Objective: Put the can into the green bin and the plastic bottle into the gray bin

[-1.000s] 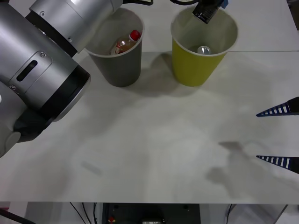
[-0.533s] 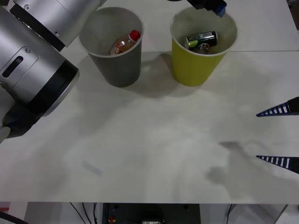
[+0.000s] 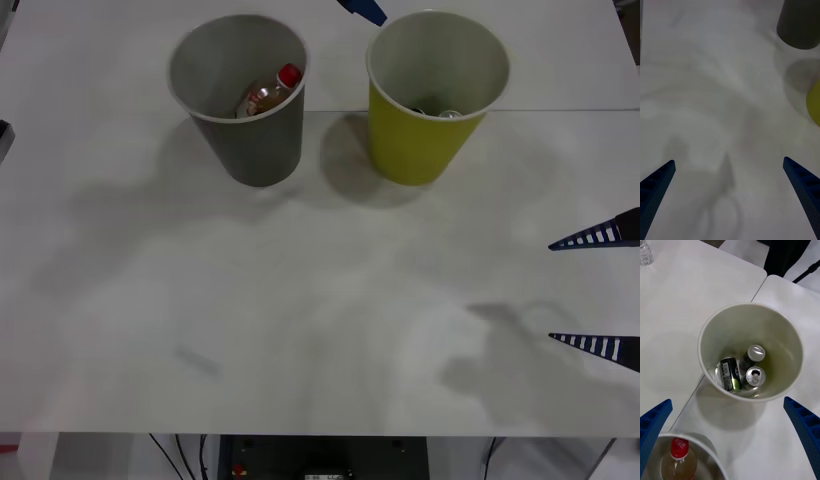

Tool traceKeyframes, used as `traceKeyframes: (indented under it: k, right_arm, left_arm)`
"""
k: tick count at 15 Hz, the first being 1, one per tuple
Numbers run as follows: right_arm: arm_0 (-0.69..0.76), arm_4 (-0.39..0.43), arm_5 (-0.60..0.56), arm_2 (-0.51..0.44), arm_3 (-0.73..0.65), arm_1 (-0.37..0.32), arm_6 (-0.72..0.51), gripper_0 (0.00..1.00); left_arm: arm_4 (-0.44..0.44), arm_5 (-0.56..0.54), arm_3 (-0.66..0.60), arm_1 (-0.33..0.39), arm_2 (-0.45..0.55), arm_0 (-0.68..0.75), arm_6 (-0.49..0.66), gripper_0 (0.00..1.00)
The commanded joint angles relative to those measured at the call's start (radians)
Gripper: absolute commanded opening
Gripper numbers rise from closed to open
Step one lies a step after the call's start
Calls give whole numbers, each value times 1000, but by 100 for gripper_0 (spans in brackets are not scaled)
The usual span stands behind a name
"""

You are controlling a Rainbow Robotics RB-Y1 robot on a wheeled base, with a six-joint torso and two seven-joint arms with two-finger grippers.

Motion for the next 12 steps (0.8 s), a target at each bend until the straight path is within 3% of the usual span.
traceKeyframes:
  k: [1, 6, 8, 12]
  right_arm:
    - [0, 0, 0, 0, 0, 0, 0, 100]
    - [0, 0, 0, 0, 0, 0, 0, 100]
    - [0, 0, 0, 0, 0, 0, 0, 100]
    - [0, 0, 0, 0, 0, 0, 0, 100]
  left_arm:
    - [52, -64, -143, 100, 105, 123, -13, 100]
    - [141, -97, -413, 275, 267, 395, -96, 100]
    - [166, -133, -495, 333, 333, 502, -200, 100]
    - [219, -210, -527, 388, 447, 646, -412, 100]
